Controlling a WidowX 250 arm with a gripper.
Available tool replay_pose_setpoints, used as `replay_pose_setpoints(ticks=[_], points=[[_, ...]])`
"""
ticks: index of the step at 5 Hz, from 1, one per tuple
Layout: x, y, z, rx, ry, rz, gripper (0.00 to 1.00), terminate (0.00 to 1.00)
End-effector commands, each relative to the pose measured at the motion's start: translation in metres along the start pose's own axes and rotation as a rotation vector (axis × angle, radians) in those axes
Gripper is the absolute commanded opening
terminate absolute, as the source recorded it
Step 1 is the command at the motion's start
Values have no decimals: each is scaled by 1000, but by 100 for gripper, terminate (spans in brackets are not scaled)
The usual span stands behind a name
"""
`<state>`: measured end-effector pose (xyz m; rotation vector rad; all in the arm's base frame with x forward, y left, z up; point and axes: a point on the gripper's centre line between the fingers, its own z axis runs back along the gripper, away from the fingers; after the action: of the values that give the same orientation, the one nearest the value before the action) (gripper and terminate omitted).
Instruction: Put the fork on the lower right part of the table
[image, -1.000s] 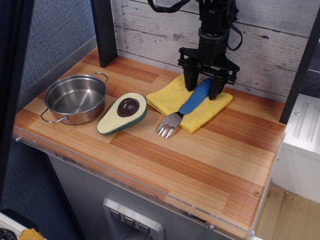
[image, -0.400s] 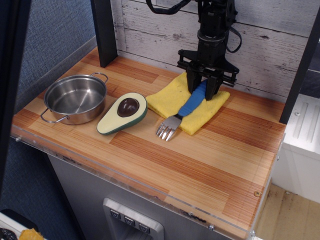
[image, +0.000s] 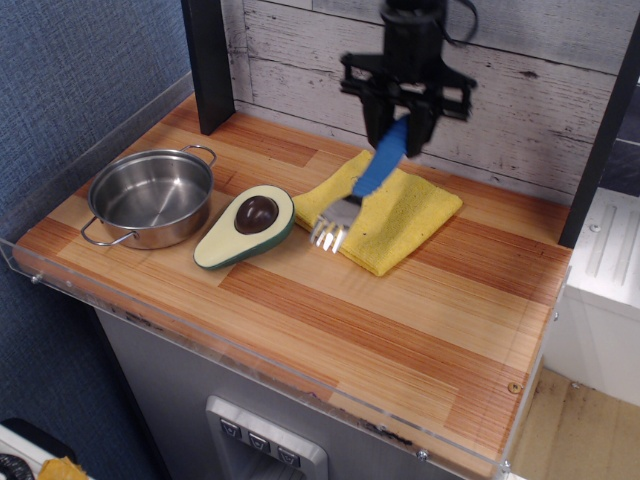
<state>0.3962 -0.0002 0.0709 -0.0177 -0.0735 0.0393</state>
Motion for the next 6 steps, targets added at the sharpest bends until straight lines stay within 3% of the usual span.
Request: replay_pose_setpoints(ticks=[1, 3, 4, 5, 6], points=[[-21, -25, 43, -62, -2, 31, 0, 0], [-69, -50, 25, -82, 38, 43, 0, 0], [-83, -57, 11, -27, -16, 22, 0, 0], [-89, -57, 6, -23, -105, 35, 0, 0], [-82, -62, -5, -37, -118, 13, 0, 0]])
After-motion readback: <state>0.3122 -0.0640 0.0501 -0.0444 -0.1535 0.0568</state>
